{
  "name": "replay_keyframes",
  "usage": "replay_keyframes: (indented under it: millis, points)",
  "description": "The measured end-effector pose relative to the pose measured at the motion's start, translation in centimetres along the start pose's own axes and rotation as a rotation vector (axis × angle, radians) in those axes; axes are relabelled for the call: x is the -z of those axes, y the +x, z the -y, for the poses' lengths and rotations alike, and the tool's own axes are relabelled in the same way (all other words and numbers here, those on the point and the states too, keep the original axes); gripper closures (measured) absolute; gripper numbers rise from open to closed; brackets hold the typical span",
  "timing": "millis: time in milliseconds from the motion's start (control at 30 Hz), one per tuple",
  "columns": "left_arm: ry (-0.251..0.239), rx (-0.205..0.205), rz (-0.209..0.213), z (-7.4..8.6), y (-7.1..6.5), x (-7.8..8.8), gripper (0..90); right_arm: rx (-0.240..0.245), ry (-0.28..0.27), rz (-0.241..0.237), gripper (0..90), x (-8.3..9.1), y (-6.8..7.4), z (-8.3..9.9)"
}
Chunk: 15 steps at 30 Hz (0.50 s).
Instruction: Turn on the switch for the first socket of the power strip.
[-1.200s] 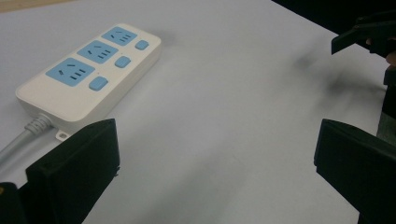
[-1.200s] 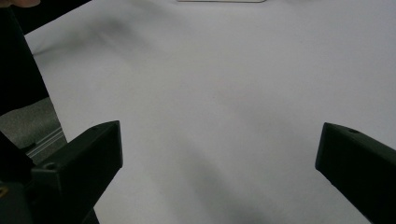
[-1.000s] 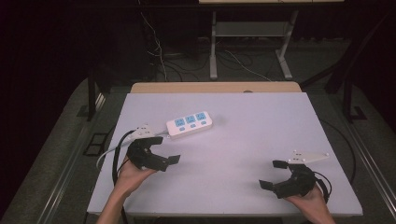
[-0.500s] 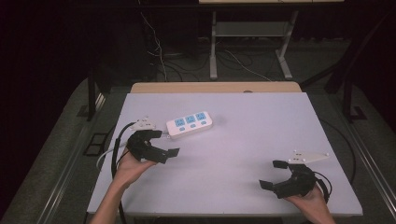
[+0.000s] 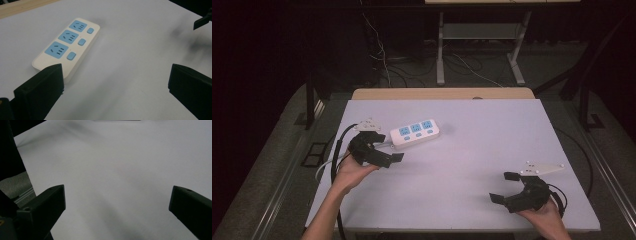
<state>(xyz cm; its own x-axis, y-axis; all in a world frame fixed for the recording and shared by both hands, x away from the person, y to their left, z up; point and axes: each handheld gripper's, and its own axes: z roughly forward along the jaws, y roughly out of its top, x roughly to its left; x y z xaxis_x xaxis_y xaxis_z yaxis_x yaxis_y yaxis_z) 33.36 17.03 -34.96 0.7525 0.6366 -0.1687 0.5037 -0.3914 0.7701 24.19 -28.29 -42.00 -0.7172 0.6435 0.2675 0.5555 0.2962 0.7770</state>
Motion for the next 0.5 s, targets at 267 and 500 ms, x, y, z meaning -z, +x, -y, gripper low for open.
replay_keyframes:
  millis: [267,500]
  points:
    - [0.011,0.002,-0.002,-0.9,0.8,-0.2,0.0,0.001,0.000,-0.001,0.3,0.0,0.0,0.0]
    - [0.033,0.002,-0.011,-1.7,1.6,-0.3,0.0,0.004,0.001,0.000,0.3,0.0,0.0,0.0]
